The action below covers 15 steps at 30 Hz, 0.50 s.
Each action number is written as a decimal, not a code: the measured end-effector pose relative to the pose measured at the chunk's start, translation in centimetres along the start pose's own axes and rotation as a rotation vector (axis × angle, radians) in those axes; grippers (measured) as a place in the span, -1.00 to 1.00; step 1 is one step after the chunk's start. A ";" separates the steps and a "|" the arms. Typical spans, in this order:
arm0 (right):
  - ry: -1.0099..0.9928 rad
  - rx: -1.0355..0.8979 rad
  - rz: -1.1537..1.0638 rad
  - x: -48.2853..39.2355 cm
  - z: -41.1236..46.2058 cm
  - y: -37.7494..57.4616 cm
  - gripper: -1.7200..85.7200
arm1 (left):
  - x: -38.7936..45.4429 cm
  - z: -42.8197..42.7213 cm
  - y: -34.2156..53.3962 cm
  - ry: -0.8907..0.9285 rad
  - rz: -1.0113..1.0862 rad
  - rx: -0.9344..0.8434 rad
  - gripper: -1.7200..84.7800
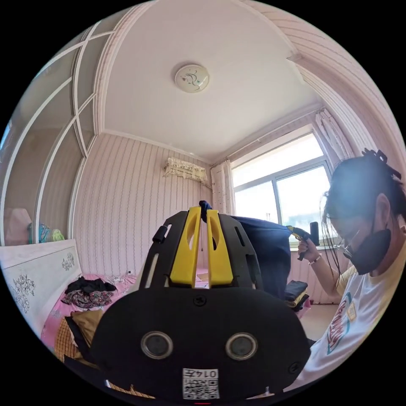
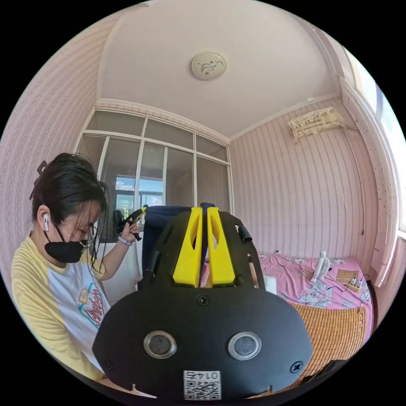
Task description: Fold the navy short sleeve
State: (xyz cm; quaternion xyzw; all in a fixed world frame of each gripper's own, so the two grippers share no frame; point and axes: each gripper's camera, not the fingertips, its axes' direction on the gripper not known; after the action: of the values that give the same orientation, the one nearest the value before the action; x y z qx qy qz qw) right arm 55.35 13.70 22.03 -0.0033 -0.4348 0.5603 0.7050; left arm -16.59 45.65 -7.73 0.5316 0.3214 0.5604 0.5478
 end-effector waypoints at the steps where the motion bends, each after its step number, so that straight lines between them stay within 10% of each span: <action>1: 0.016 -0.021 0.005 0.5 0.5 0.1 -0.94 | -0.9 1.4 0.5 -0.004 -0.020 -0.039 -0.97; 9: 0.190 -0.468 0.530 15.0 15.4 10.2 -0.94 | -9.7 16.8 13.3 -0.218 -0.292 -0.580 -0.97; 15: 0.344 -0.103 0.288 14.5 16.2 3.1 -0.94 | -9.5 19.5 9.0 -0.177 -0.148 -0.404 -0.97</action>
State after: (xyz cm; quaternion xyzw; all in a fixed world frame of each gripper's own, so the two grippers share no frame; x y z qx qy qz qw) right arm 42.81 18.57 39.43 -0.1967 -0.3310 0.6234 0.6805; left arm -2.09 30.47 2.84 0.4333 0.1914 0.5230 0.7086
